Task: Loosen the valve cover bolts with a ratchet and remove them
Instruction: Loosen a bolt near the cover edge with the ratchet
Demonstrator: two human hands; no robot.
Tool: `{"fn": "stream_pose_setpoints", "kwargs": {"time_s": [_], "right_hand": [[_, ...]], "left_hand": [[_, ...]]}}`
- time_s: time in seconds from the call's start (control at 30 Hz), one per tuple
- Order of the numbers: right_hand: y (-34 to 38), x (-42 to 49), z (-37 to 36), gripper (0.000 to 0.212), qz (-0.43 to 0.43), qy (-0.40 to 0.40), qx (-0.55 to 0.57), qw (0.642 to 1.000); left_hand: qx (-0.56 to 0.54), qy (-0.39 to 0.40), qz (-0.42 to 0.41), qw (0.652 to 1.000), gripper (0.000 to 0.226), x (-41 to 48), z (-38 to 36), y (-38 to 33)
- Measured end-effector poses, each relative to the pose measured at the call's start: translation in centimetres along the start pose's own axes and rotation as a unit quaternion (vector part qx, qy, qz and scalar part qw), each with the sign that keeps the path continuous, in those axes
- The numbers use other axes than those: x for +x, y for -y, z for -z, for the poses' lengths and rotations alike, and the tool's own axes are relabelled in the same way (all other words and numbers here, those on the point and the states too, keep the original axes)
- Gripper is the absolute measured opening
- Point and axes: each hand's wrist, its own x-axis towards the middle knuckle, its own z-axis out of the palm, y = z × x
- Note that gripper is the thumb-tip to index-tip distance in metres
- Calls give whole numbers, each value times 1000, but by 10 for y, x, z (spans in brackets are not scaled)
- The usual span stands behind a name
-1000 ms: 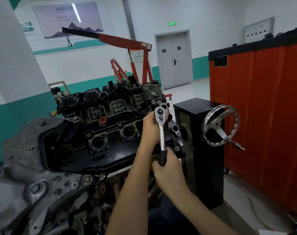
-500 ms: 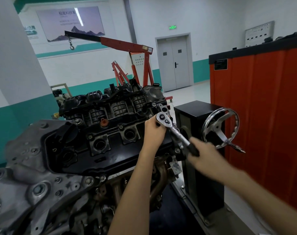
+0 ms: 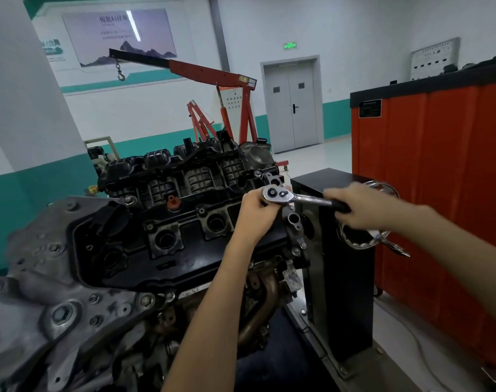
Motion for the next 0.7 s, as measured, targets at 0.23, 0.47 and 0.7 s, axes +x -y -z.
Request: {"fn": "stream_pose_setpoints", "kwargs": {"time_s": [0.23,0.47,0.7], "right_hand": [[46,-35,-55,27,-74,-69,213,972],[128,-37,-118,9,-136,-139,453,870],[3,-19,-23,18,-28,-15,73,997]], "left_hand": [[-51,-107,13,993,48,-3,-11,2],[-3,-111,13,994,52,2,-14,0],[55,31,35,997,34,7,-1,-3]]}}
